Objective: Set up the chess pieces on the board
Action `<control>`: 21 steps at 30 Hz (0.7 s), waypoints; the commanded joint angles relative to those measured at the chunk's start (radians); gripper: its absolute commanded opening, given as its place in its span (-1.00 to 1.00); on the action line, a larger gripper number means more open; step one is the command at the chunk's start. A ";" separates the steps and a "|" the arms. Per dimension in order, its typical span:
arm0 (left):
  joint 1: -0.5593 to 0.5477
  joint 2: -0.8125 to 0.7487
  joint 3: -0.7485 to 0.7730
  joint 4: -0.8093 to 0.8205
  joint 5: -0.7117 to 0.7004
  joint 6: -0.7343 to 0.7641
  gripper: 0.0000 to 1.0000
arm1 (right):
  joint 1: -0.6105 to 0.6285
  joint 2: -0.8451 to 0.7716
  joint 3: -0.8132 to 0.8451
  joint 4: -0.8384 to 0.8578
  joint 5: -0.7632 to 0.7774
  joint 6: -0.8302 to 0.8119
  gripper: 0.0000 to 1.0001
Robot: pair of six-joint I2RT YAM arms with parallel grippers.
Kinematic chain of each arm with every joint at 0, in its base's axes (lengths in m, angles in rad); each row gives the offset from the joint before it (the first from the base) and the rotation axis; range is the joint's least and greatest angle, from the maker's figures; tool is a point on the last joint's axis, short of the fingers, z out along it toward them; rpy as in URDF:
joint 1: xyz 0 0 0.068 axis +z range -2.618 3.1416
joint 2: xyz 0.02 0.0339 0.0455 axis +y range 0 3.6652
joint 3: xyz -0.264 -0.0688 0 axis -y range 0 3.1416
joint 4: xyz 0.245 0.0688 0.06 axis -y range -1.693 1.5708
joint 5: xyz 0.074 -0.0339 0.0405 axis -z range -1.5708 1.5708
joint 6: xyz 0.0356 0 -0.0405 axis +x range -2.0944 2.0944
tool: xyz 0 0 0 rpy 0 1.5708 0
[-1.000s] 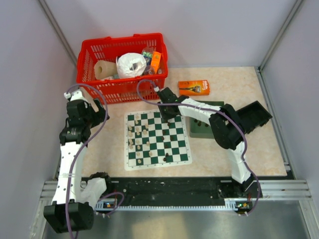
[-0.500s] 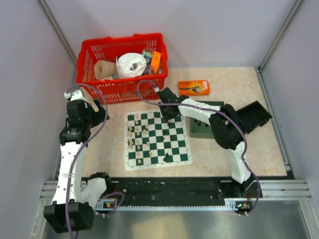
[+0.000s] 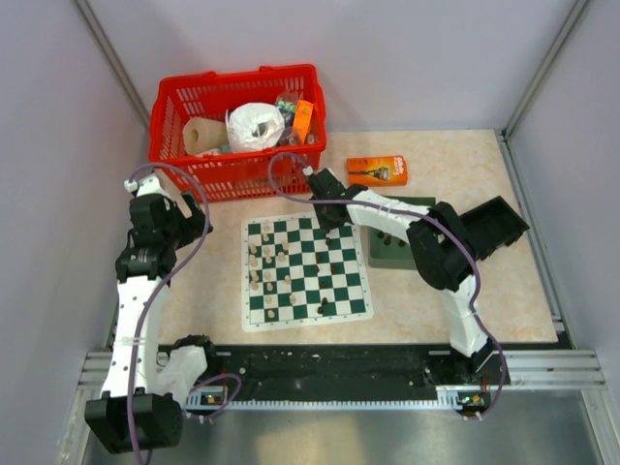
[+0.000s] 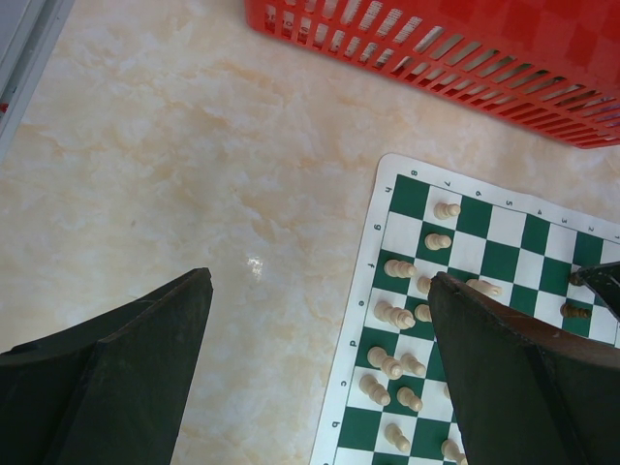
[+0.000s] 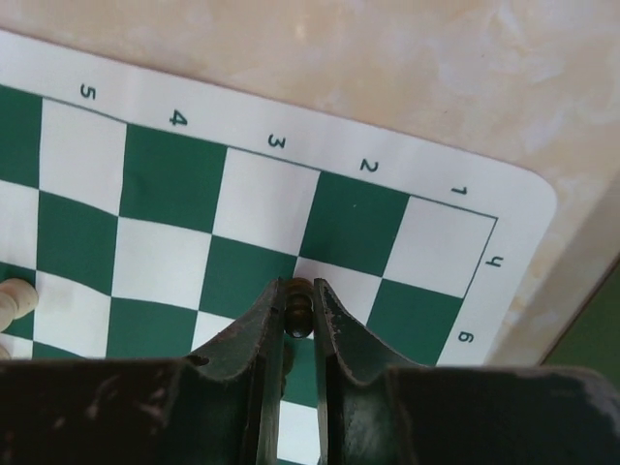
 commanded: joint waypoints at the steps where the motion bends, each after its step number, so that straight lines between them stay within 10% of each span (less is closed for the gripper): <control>1: 0.001 -0.019 -0.004 0.039 0.005 -0.006 0.97 | -0.022 -0.028 0.073 0.005 0.064 0.015 -0.71; 21: -0.001 -0.018 -0.005 0.041 0.008 -0.006 0.97 | -0.060 0.047 0.108 0.031 0.066 0.021 -0.71</control>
